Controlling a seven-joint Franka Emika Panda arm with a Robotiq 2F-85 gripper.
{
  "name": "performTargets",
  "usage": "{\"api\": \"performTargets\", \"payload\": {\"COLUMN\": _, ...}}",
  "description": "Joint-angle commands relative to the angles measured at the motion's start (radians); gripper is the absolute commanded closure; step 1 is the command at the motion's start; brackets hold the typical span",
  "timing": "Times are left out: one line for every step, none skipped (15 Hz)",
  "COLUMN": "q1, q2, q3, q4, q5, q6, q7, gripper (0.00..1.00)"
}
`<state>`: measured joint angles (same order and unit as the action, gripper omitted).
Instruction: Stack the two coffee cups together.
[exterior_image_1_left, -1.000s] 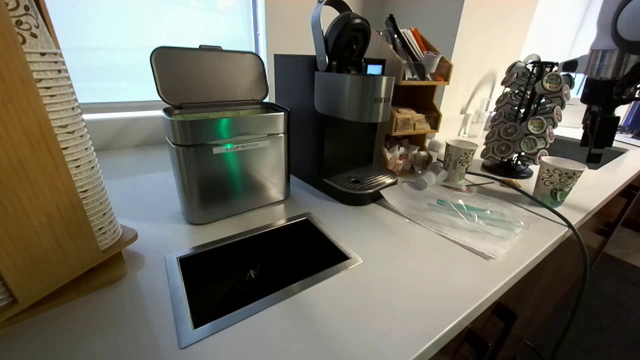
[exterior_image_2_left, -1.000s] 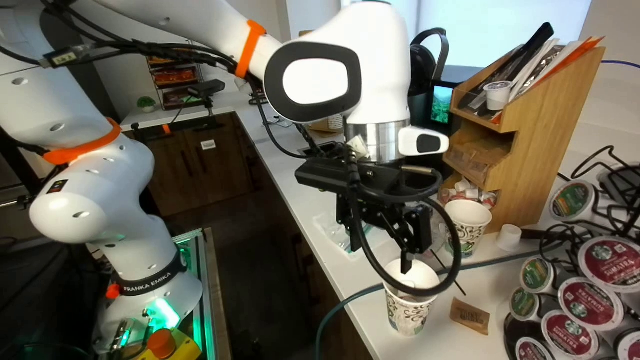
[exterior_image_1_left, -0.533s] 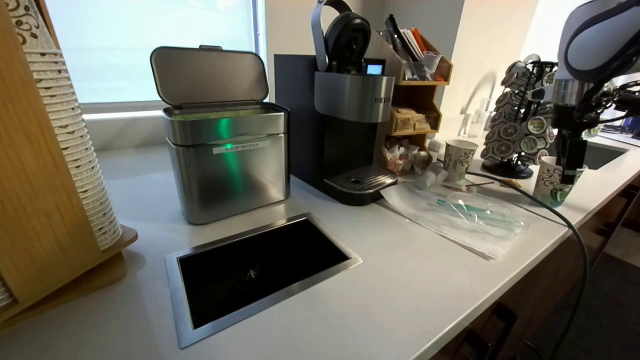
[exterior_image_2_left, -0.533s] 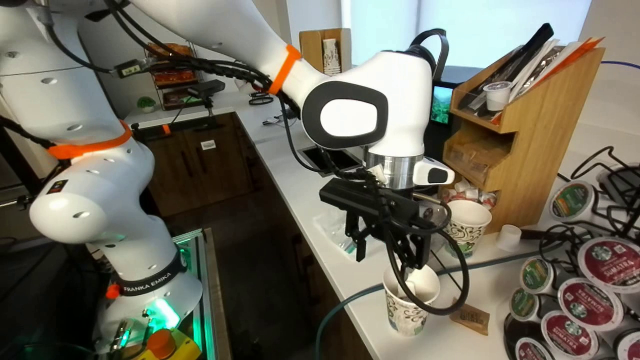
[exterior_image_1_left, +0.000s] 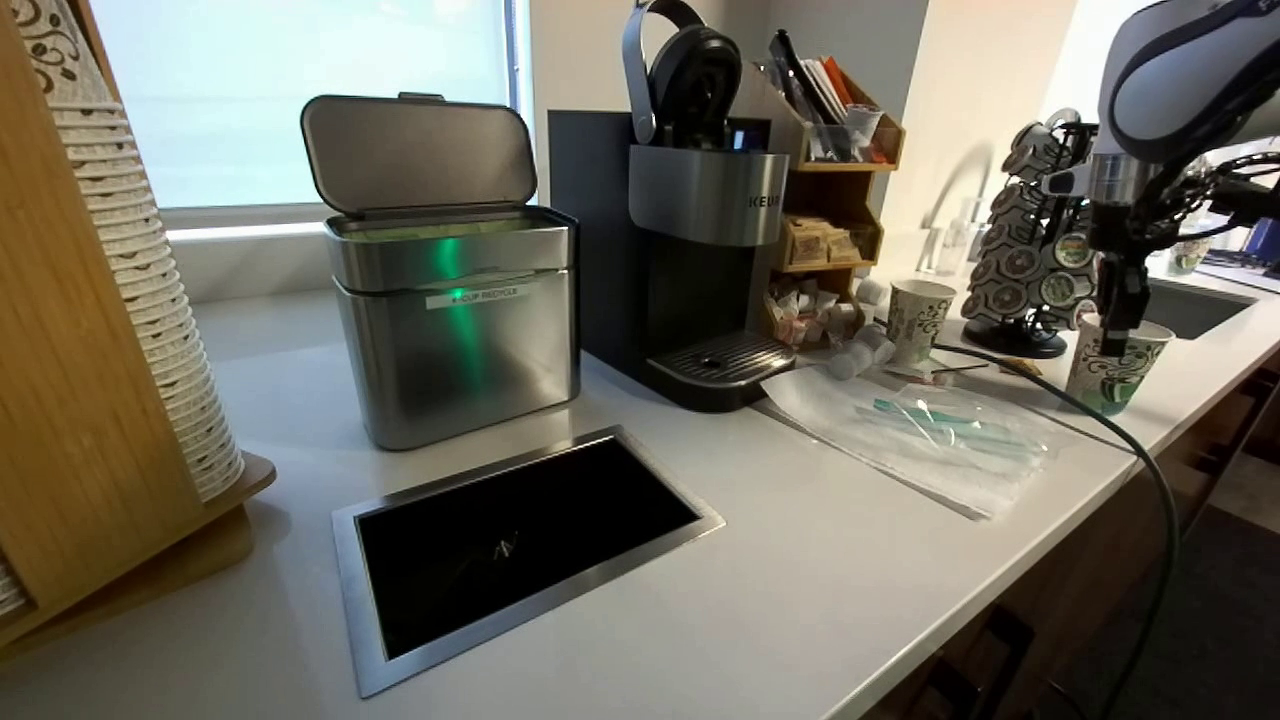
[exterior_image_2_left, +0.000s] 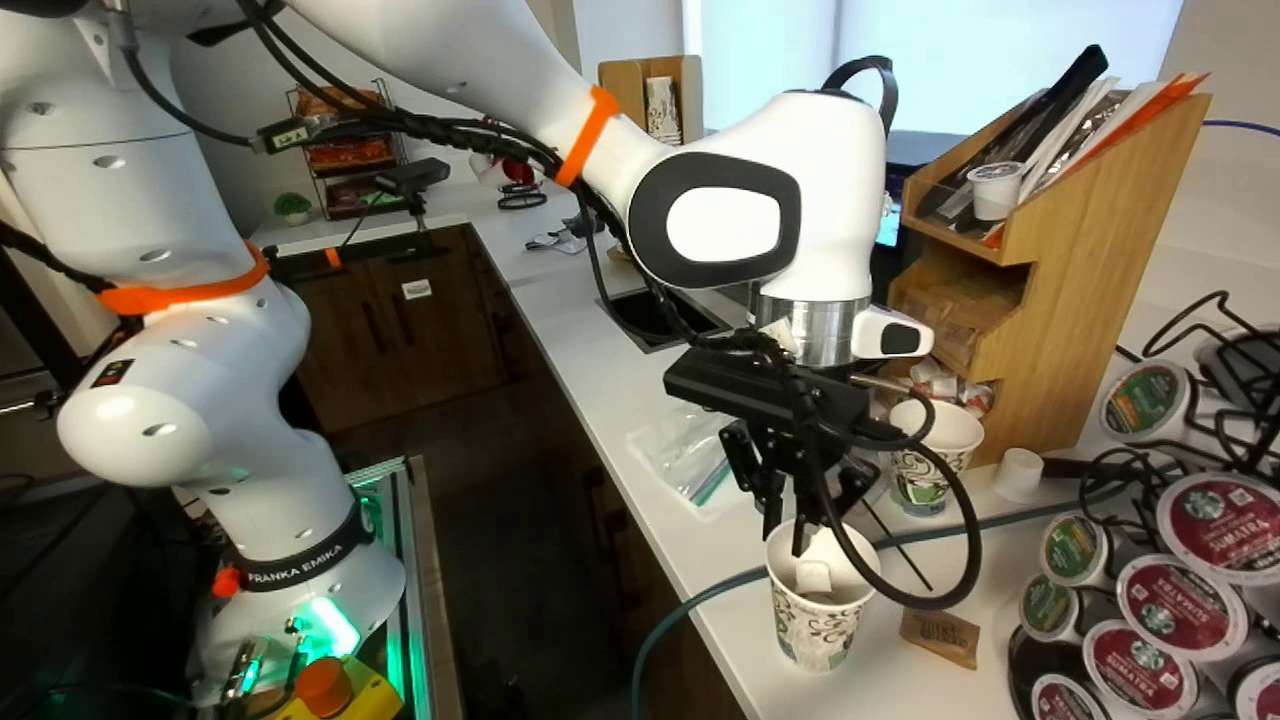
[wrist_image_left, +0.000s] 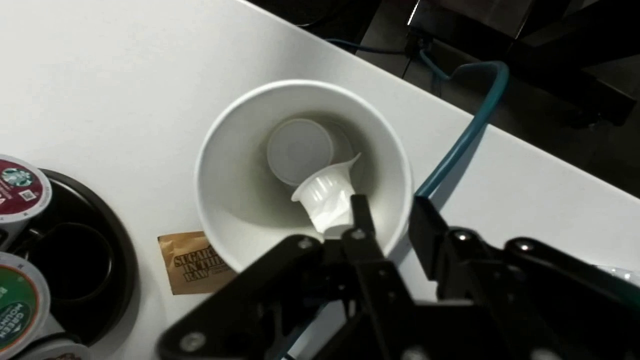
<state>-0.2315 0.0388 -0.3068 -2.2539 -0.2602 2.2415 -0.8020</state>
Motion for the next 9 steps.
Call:
{"api": "performTargets", "payload": {"q1": -0.014, "q2": -0.012, "q3": 0.016, "q4": 0.005, "q5": -0.041, "q6": -0.011, "q7": 0.038, "gripper": 0.99}}
{"api": "performTargets", "payload": {"q1": -0.014, "q2": -0.012, "q3": 0.017, "q4": 0.006, "q5": -0.049, "q6": -0.015, "q7": 0.048, "gripper": 1.0}}
{"api": "performTargets", "payload": {"q1": -0.014, "q2": -0.015, "q3": 0.017, "q4": 0.005, "q5": -0.057, "q6": -0.019, "q7": 0.055, "gripper": 1.0}}
{"api": "performTargets", "payload": {"q1": -0.013, "q2": -0.029, "q3": 0.018, "q4": 0.001, "q5": -0.062, "q6": -0.025, "q7": 0.06, "gripper": 1.0}}
{"api": "performTargets", "payload": {"q1": -0.013, "q2": -0.038, "q3": 0.019, "q4": -0.002, "q5": -0.065, "q6": -0.025, "q7": 0.061, "gripper": 0.99}}
{"api": "performTargets", "payload": {"q1": -0.008, "q2": -0.091, "q3": 0.025, "q4": -0.031, "q5": -0.057, "q6": -0.016, "q7": 0.032, "gripper": 0.99}}
{"api": "performTargets", "payload": {"q1": -0.005, "q2": -0.119, "q3": 0.029, "q4": -0.044, "q5": -0.054, "q6": -0.01, "q7": 0.017, "gripper": 0.99}}
{"api": "performTargets", "payload": {"q1": 0.001, "q2": -0.171, "q3": 0.037, "q4": -0.069, "q5": -0.054, "q6": 0.001, "q7": -0.003, "gripper": 0.99}}
{"api": "performTargets", "payload": {"q1": 0.007, "q2": -0.209, "q3": 0.045, "q4": -0.082, "q5": -0.046, "q6": 0.007, "q7": -0.03, "gripper": 0.99}}
